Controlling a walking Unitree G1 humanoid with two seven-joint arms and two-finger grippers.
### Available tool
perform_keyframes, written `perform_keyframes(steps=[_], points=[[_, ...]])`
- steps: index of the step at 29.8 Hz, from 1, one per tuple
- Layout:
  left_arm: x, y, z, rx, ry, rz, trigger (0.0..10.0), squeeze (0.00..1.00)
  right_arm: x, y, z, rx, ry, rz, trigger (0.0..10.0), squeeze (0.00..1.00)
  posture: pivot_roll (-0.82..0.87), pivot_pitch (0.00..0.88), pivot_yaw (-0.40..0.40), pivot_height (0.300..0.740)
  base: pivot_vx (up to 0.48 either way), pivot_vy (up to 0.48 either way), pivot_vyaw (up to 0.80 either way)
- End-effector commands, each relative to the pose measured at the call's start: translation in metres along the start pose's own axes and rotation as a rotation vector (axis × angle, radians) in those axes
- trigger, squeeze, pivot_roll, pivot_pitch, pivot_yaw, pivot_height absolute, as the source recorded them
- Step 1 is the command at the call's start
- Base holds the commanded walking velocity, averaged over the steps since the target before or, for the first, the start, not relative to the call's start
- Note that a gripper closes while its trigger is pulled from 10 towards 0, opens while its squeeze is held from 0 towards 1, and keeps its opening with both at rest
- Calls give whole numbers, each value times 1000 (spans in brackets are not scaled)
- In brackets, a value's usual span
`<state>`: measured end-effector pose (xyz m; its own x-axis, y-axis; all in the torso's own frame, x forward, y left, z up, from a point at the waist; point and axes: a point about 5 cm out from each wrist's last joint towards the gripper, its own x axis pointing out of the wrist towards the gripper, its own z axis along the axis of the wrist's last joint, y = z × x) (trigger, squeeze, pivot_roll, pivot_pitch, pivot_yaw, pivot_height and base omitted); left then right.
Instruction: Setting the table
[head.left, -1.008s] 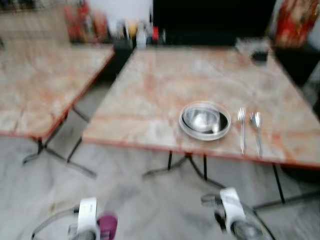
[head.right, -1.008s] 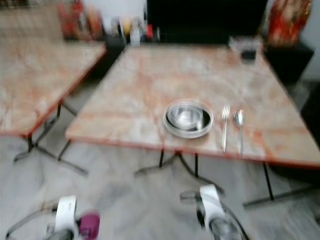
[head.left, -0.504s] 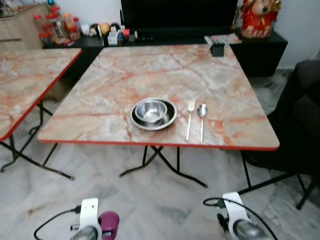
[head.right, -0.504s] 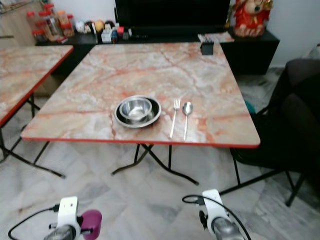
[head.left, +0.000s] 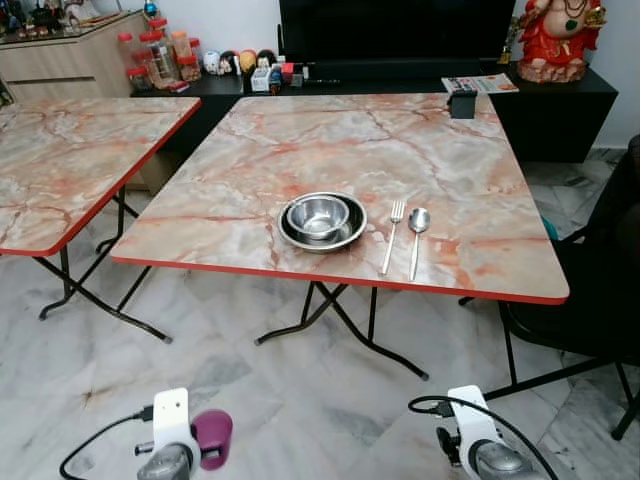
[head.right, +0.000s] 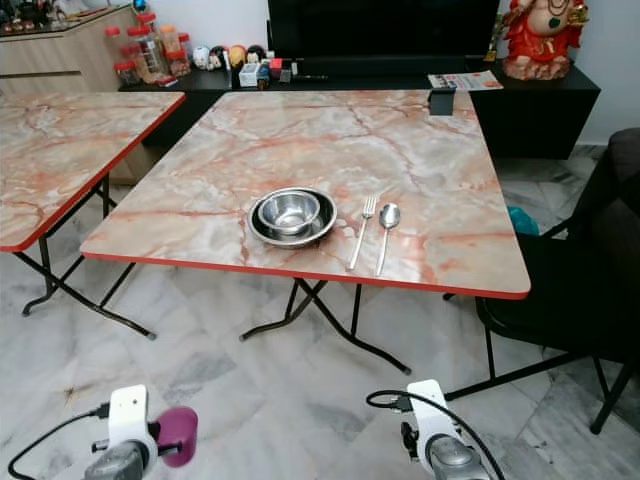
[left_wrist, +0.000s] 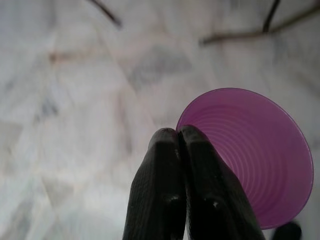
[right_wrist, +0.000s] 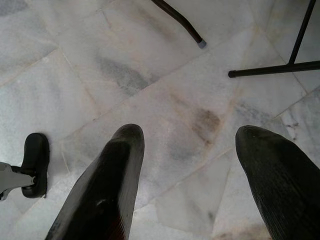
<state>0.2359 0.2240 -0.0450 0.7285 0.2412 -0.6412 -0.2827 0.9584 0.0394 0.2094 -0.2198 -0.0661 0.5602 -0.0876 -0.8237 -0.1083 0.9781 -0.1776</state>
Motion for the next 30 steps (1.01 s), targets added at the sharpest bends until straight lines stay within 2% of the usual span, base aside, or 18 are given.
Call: perform_keyframes(steps=[1, 4, 5, 6, 7, 8, 10, 16, 19, 23, 24, 27, 29, 30], points=[[4, 8, 26, -32, -107, 33, 10000, 0, 1, 1, 6, 0, -17, 3, 10000, 0, -94, 0, 57, 740, 0, 0, 0], [1, 16, 96, -82, -436, 72, 10000, 0, 0, 1, 5, -1, -16, 3, 10000, 0, -91, 0, 58, 740, 0, 0, 0], [1, 16, 96, -82, -436, 72, 10000, 0, 0, 1, 5, -1, -16, 3, 10000, 0, -91, 0, 58, 740, 0, 0, 0], [-5, 17, 126, -83, -576, 88, 10000, 0, 0, 0, 5, -3, -15, 4, 10000, 0, -84, 0, 57, 740, 0, 0, 0], [-8, 17, 134, -78, -614, 91, 10000, 0, 0, 0, 5, -3, -14, 4, 10000, 0, -84, 0, 57, 740, 0, 0, 0], [-8, 17, 134, -78, -614, 91, 10000, 0, 0, 0, 5, -3, -14, 4, 10000, 0, -84, 0, 57, 740, 0, 0, 0], [-13, 15, 147, -74, -680, 91, 10000, 0, 0, 0, 5, -7, -13, 6, 10000, 0, -84, 0, 57, 740, 0, 0, 0], [-17, 13, 134, -61, -672, 100, 10000, 0, 0, 0, 4, -6, -13, 7, 10000, 0, -83, 0, 58, 740, 0, 0, 0], [-27, 15, 133, -93, -717, 125, 10000, 0, 0, 0, 4, -4, -13, 7, 10000, 0, -78, 0, 56, 740, 0, 0, 0], [-39, 6, 159, -133, -792, 58, 10000, 0, 0, 0, 4, -6, -12, 8, 10000, 0, -68, 0, 48, 740, 0, 0, 0], [-42, 0, 176, -193, -816, 10, 10000, 0, 0, 0, 4, -7, -12, 8, 10000, 0, -66, 0, 47, 740, 0, 0, 0], [-48, -7, 205, -245, -873, -43, 10000, 0, 0, -1, 5, -8, -11, 6, 10000, 0, -72, 0, 49, 740, 0, 0, 0], [-49, -9, 211, -254, -880, -54, 10000, 0, 0, -1, 5, -6, -11, 5, 10000, 0, -77, 0, 50, 740, 0, 0, 0], [-52, -12, 222, -263, -891, -69, 10000, 0, 0, -1, 5, -4, -8, 3, 10000, 0, -81, 0, 51, 740, 0, 0, 0]])
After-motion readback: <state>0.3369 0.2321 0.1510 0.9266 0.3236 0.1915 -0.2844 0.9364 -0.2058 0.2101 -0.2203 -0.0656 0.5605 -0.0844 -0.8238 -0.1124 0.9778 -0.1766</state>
